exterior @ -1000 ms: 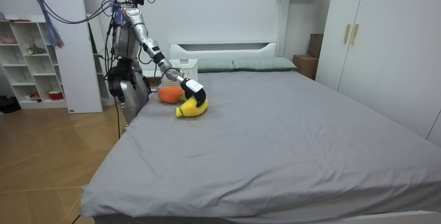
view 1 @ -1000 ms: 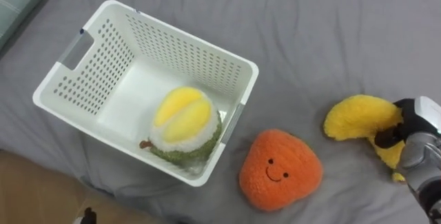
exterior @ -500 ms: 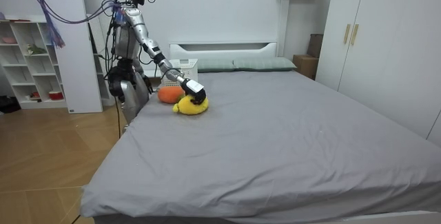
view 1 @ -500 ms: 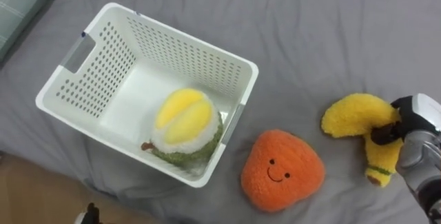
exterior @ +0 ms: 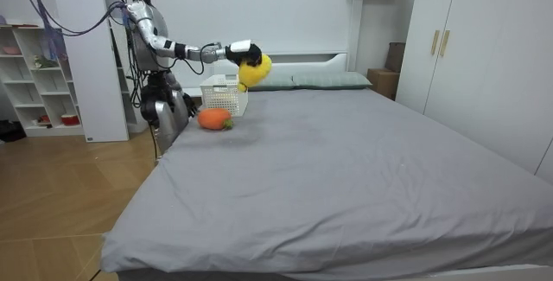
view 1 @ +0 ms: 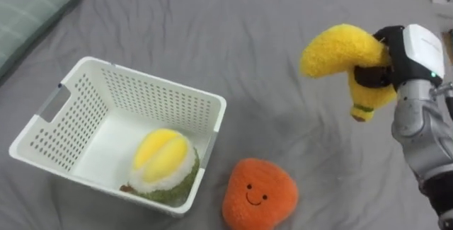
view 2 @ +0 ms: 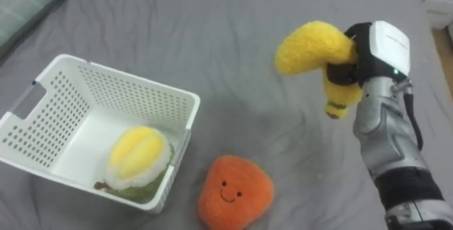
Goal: Collect toys from the bed
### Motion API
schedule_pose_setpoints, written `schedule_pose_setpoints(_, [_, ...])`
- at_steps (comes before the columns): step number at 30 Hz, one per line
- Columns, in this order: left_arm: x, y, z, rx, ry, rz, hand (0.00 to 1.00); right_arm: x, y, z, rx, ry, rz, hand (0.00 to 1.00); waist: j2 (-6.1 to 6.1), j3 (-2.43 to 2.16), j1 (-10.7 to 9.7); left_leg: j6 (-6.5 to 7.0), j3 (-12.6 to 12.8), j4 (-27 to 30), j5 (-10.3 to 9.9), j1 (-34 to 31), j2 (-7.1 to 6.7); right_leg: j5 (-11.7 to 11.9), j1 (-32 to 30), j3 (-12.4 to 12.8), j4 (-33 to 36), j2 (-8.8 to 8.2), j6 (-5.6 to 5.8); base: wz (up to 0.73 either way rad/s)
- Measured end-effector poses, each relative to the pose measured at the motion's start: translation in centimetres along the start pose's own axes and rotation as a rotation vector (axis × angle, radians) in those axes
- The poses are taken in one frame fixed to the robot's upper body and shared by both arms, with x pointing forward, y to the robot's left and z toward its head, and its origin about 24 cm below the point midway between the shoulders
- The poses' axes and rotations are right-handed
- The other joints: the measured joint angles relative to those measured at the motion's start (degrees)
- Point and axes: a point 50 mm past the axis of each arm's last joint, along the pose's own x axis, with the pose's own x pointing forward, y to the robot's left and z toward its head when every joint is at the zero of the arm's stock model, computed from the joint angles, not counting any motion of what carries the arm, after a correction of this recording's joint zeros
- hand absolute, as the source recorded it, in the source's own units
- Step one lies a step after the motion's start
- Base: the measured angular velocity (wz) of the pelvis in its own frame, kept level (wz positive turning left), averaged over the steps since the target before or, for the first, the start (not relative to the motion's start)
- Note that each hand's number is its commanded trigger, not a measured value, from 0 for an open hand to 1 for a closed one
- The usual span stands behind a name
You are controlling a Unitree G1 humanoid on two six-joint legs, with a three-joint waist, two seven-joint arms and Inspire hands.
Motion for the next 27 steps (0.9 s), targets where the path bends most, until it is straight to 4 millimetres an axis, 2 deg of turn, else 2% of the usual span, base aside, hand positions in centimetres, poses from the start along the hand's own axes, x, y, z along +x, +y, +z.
schedule_pose_setpoints(5, [0.0,-0.2,0.0,-0.003,0.008,-0.002,0.00,-0.6,-1.4,3.1,0.045,-0.135,-0.044,1.00,0.33,0.14,-0.2,-0.01,0.0,0.4,0.0,1.3,-0.03,0.0,1.4,0.0,-0.1,0.03,-0.02,0.00])
schedule_pose_setpoints(12, [-0.1,-0.4,-0.1,0.005,0.016,-0.009,0.00,-1.3,-3.0,6.9,0.061,-0.298,-0.068,1.00,0.95,0.42,1.6,-0.01,0.0,-0.2,0.0,3.4,-0.04,0.0,3.3,0.1,-0.8,0.33,0.06,0.00])
schedule_pose_setpoints(18, [-0.1,-0.5,0.1,0.053,0.003,-0.022,0.00,-2.0,-2.2,8.9,0.084,-0.363,0.039,1.00,1.26,0.67,3.2,-0.04,-0.3,-1.1,0.0,3.5,-0.05,-0.1,3.6,-0.5,-0.9,0.29,0.23,0.03])
schedule_pose_setpoints(23, [-0.1,-0.5,0.2,0.073,-0.005,-0.025,0.00,-2.8,-1.1,10.9,0.140,-0.416,0.103,1.00,0.93,0.57,4.9,-0.03,-0.9,-1.1,0.0,3.5,-0.12,-0.1,3.8,-0.9,-0.9,0.25,0.28,0.06])
schedule_pose_setpoints(26, [-0.1,-0.5,0.0,0.075,-0.001,-0.029,0.00,-3.4,0.2,12.6,0.164,-0.452,0.160,1.00,0.72,0.54,5.4,-0.02,-1.9,-0.8,0.0,3.1,-0.28,-0.1,4.0,-2.4,-0.9,0.05,0.28,0.15])
schedule_pose_setpoints(27, [-0.1,-0.5,0.0,0.075,-0.002,-0.030,0.00,-3.6,0.6,12.9,0.160,-0.467,0.187,1.00,0.68,0.51,6.3,-0.02,-2.0,-0.8,0.0,3.0,-0.34,-0.1,4.0,-2.5,-0.9,0.02,0.30,0.10])
